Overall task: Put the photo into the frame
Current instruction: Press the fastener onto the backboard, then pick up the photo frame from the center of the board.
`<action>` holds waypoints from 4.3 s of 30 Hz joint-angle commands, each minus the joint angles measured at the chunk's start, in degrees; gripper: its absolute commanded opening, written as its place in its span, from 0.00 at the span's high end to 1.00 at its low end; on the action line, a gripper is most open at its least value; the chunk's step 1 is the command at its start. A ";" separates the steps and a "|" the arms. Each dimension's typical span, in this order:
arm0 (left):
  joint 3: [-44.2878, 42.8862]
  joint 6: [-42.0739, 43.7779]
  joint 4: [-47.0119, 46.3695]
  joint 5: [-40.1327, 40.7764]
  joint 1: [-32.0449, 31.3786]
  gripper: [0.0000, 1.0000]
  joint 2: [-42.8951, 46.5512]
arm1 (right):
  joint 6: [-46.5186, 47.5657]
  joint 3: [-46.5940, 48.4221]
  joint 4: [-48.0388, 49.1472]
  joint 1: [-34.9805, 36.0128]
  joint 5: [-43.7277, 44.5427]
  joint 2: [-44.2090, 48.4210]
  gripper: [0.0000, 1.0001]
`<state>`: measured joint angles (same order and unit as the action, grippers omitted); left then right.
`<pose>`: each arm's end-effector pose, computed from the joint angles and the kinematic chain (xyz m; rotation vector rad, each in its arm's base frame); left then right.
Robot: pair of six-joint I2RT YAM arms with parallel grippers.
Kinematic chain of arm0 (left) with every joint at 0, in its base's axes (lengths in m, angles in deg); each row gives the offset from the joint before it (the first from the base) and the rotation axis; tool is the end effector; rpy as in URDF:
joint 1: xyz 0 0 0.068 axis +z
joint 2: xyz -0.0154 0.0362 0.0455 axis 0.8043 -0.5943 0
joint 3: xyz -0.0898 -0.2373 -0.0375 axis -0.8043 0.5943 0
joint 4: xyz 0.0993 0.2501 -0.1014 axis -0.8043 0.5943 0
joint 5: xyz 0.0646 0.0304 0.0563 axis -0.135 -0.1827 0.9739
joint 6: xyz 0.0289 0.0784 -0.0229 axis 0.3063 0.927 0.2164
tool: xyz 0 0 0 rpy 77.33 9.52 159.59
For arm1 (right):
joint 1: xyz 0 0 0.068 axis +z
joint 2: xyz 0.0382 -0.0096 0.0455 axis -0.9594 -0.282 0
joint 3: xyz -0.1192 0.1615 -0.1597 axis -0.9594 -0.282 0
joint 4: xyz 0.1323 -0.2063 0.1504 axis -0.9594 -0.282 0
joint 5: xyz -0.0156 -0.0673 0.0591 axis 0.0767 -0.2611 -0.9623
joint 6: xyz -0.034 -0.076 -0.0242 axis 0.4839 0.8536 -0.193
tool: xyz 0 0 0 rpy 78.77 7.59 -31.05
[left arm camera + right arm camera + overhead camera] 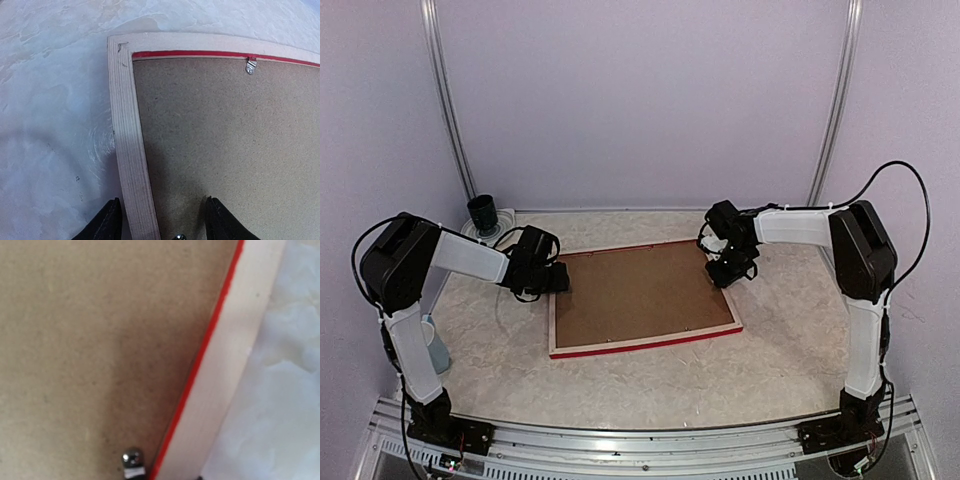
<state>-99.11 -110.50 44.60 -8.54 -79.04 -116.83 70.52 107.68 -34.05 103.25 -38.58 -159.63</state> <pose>0.3766 -0.1661 0.0594 -0.0870 2.4248 -0.2180 0.4000 0.2178 0.0950 -0.6743 2.6973 -0.0205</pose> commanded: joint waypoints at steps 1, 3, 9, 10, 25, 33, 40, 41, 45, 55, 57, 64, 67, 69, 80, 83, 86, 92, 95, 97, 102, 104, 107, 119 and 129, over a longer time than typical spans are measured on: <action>-0.29 1.23 -0.01 -0.22 0.00 0.44 -1.14 | 2.47 0.72 -1.87 0.52 -2.28 -3.09 0.69; -0.29 1.23 0.01 -0.20 0.01 0.44 -1.15 | 3.15 2.30 -2.91 0.52 -2.44 -3.57 0.66; -0.04 1.31 0.04 -0.31 -0.08 0.45 -1.08 | 4.48 5.46 -5.29 0.48 -3.52 -6.12 0.64; -0.03 1.32 0.03 -0.34 -0.08 0.45 -1.07 | 4.65 5.56 -5.52 0.44 -3.76 -6.41 0.64; 0.06 1.32 -0.11 -0.37 -0.13 0.45 -1.02 | 4.78 4.17 -5.08 -0.36 -4.13 -6.95 0.86; 0.15 1.34 -0.18 -0.39 -0.08 0.45 -0.72 | 1.45 3.04 -3.93 -0.36 -2.95 -6.36 0.90; 2.68 2.18 -3.73 1.58 -1.27 0.39 4.25 | 1.12 2.46 -3.13 -0.40 -1.60 -2.60 0.47; 2.74 2.39 -3.73 2.16 -1.37 0.35 5.27 | 1.24 2.40 -3.00 -0.44 -1.70 -1.84 0.41; 3.34 2.98 -3.99 4.90 -2.52 0.22 9.00 | 0.99 1.56 -2.46 -0.75 -1.32 1.66 0.22; 2.56 7.17 -3.45 6.11 -9.61 0.01 16.00 | -7.05 -10.57 8.20 -3.52 -4.29 15.06 0.01; 1.89 9.73 -3.17 3.85 -12.00 0.01 16.36 | -8.97 -14.08 11.16 -4.90 -5.98 17.78 0.01; -2.58 23.48 -0.20 -1.26 -23.22 0.01 15.63 | -12.42 -22.74 17.32 -7.56 -11.07 23.18 0.01; -4.86 30.47 1.16 -4.68 -27.42 0.01 14.00 | -12.67 -24.43 18.41 -7.77 -11.27 23.75 0.01; -6.83 33.79 2.87 -6.71 -29.64 0.01 12.45 | -13.12 -25.59 19.43 -8.25 -11.87 24.43 0.01; -15.94 41.15 11.86 -8.84 -35.45 0.07 -0.18 | -15.68 -30.79 21.96 -12.40 -14.15 30.71 0.01; -16.16 42.18 12.15 -10.05 -35.48 0.11 -1.91 | -15.76 -31.59 22.22 -13.15 -14.60 32.08 0.02; -16.77 43.76 12.37 -9.59 -35.41 0.18 -3.64 | -15.78 -31.98 22.46 -13.60 -15.46 32.76 0.03; -18.73 45.33 13.21 -10.82 -34.43 0.33 -6.91 | -15.99 -32.23 22.58 -13.72 -16.68 32.88 0.04; -19.14 45.61 13.54 -13.02 -33.65 0.42 -7.64 | -16.01 -32.32 22.59 -13.72 -16.79 33.12 0.04; -19.69 45.88 14.46 -13.66 -33.22 0.48 -7.96 | -16.04 -32.37 22.39 -13.67 -16.80 33.36 0.04; -21.05 46.05 16.63 -13.83 -33.09 0.57 -9.84 | -16.21 -32.36 22.48 -13.80 -16.75 33.50 0.04; -21.11 45.78 16.74 -13.66 -33.09 0.57 -10.55 | -16.46 -32.42 22.69 -13.80 -17.42 33.55 0.04; -21.08 45.39 16.66 -13.76 -33.04 0.63 -11.21 | -16.71 -32.57 22.87 -13.84 -18.17 33.50 0.04; -21.64 44.73 16.64 -12.84 -33.12 0.97 -12.24 | -18.79 -34.79 25.74 -14.35 -23.72 31.89 0.04; -21.93 45.69 17.40 -11.32 -33.37 1.00 -8.05 | -23.53 -38.30 32.46 -15.36 -36.61 27.74 0.06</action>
<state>-119.83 -64.95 60.01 -21.72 -112.13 -127.32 49.75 71.13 -6.03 88.65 -68.07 -130.04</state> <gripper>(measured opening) 0.136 0.946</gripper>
